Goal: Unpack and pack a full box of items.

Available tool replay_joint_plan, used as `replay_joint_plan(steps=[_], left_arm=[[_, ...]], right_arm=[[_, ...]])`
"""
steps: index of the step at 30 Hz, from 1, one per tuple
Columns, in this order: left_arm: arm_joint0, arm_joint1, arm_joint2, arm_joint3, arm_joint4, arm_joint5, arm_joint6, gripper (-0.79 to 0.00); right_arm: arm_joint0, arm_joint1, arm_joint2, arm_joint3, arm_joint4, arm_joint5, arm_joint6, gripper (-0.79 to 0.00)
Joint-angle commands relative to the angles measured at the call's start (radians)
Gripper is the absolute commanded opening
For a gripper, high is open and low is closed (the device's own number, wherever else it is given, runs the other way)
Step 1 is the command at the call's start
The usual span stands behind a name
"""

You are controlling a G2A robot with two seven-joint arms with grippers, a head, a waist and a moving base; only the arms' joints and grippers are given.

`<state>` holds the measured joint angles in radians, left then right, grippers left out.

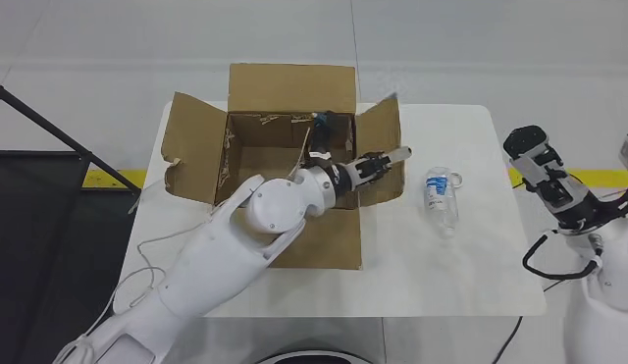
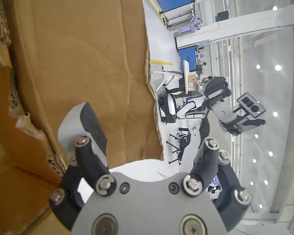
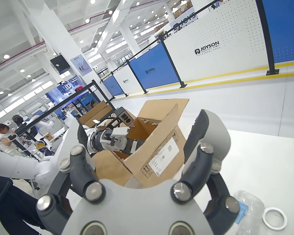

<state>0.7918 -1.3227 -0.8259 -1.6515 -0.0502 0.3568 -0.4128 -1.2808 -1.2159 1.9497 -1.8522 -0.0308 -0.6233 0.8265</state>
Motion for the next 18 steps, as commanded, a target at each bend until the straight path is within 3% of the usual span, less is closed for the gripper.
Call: replay_joint_plan(steps=[1,10,15,18], left_arm=[[-0.011,-0.007,0.020,0.027,0.008,0.010,-0.003,0.000],[-0.023,-0.022,0.016,0.038,0.000,0.016,-0.018,0.000],[0.009,-0.008,-0.052,-0.045,0.018,0.013,-0.033,0.000],[0.054,0.009,-0.135,-0.139,0.023,0.011,-0.046,0.000]], right_arm=[[-0.006,0.005,0.005,-0.004,0.002,0.001,0.006,0.000],[-0.006,0.024,-0.012,-0.012,-0.012,0.041,0.068,0.000],[-0.006,0.024,-0.012,-0.012,-0.012,0.041,0.068,0.000],[-0.006,0.024,-0.012,-0.012,-0.012,0.041,0.068,0.000]])
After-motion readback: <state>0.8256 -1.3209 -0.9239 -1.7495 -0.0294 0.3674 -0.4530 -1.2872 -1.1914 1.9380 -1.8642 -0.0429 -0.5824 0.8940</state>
